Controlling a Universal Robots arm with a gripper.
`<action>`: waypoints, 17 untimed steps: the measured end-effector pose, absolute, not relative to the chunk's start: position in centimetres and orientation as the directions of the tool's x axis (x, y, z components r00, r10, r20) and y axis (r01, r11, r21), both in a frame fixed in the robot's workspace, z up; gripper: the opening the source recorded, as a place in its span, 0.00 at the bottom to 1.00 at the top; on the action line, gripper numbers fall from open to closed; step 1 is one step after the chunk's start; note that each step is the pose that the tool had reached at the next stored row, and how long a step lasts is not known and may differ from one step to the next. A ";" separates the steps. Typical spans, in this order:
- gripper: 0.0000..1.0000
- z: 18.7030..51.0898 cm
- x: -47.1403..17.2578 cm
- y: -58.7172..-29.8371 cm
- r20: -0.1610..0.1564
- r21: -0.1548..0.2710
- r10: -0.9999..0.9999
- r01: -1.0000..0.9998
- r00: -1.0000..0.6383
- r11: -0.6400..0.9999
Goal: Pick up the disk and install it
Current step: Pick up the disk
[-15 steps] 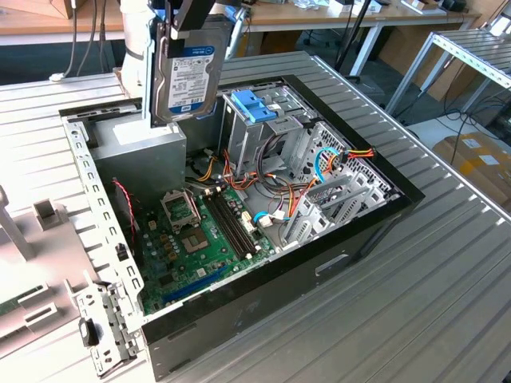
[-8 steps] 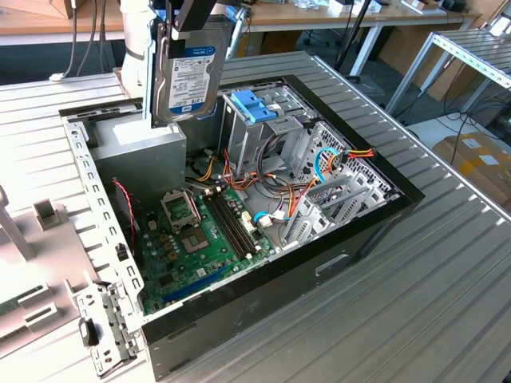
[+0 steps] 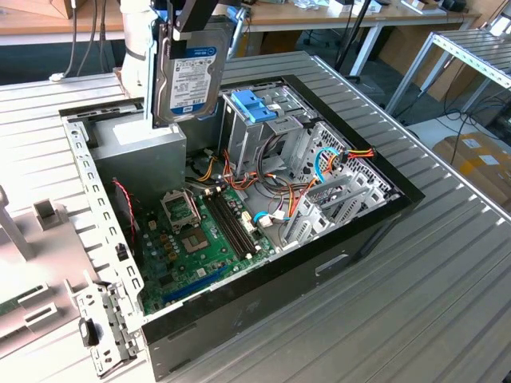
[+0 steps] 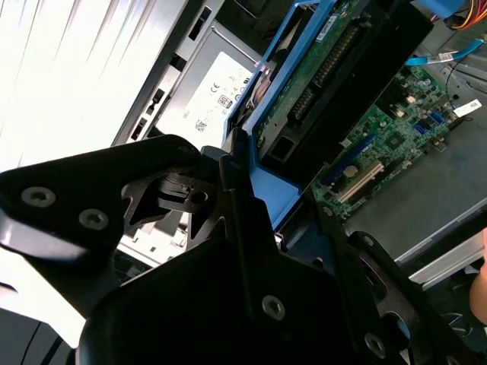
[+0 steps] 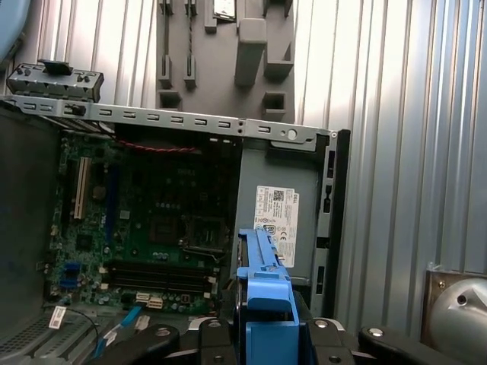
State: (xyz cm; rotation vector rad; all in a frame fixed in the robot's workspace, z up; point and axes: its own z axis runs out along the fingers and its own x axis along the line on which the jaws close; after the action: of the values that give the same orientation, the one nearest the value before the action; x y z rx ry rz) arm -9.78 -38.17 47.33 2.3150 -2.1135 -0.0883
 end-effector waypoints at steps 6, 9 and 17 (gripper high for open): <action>0.37 47.3 -9.7 -38.3 -0.038 0.042 -0.995 -0.995 0.090 -0.092; 0.37 47.3 -9.7 -38.3 -0.038 0.042 -0.995 -0.995 0.090 -0.092; 0.37 47.3 -9.6 -38.5 -0.038 0.042 -0.995 -0.995 0.090 -0.092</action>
State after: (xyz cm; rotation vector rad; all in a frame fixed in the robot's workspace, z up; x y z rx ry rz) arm -9.57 -38.48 47.31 2.3151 -2.1135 -0.0883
